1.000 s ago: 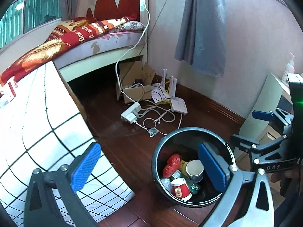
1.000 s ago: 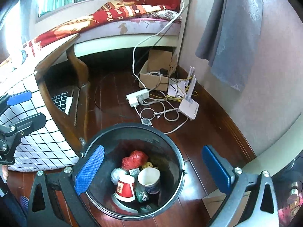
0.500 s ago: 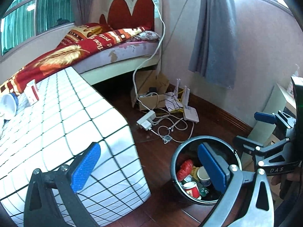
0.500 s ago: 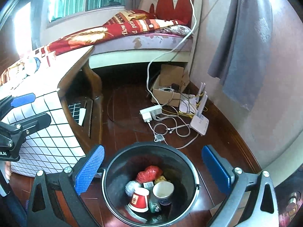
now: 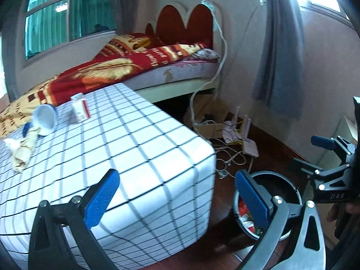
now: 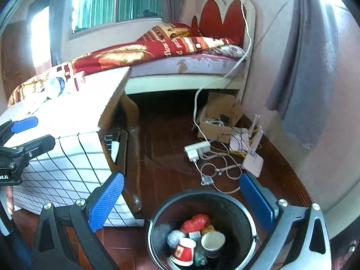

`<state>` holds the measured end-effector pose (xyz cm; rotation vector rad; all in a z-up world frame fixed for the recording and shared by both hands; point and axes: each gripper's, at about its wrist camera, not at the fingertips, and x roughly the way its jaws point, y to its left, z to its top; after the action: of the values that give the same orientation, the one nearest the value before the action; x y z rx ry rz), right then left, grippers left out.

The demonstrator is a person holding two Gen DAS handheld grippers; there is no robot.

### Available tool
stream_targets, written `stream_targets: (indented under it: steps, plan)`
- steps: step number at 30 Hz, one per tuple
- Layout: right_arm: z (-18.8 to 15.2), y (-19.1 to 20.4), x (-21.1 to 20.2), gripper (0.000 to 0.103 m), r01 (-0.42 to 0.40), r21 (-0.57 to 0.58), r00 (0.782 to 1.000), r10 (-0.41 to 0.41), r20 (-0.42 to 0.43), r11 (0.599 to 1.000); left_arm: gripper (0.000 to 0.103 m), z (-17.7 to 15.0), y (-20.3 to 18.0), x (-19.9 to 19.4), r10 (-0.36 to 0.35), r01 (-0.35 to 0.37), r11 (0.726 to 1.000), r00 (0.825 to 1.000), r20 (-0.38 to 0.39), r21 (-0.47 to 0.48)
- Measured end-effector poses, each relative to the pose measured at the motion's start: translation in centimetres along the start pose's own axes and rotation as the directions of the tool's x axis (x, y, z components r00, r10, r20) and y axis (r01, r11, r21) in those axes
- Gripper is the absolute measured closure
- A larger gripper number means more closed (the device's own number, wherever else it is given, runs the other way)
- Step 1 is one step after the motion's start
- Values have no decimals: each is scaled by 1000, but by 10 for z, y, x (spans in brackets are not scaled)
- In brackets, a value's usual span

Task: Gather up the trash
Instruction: 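Move both open tools back from the bin to the table, then grasp the beige cloth with the left tool while the right tool grasps the white milk carton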

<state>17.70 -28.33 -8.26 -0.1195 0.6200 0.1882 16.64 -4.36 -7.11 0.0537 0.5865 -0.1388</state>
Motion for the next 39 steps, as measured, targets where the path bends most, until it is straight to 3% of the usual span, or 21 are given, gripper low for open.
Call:
stream_targets:
  steps: [10, 15, 25, 31, 39]
  plan:
    - [25, 63, 15, 0, -121, -77, 992, 123, 21, 990, 0, -5, 76, -23, 135, -133, 987, 991, 16, -94]
    - [50, 112, 18, 0, -198, -142, 977, 207, 54, 970, 0, -10, 128, -38, 206, -201, 967, 978, 15, -159]
    - [108, 203, 55, 0, -316, -187, 948, 318, -17, 930, 1, -10, 228, -45, 360, -358, 910, 932, -31, -210]
    - [151, 258, 90, 0, -328, -248, 944, 327, -47, 911, 7, -3, 270, -6, 363, -377, 894, 926, -100, -242]
    - [191, 300, 161, 1, -350, -250, 936, 332, -114, 902, 12, 6, 293, 28, 347, -373, 895, 927, -142, -246]
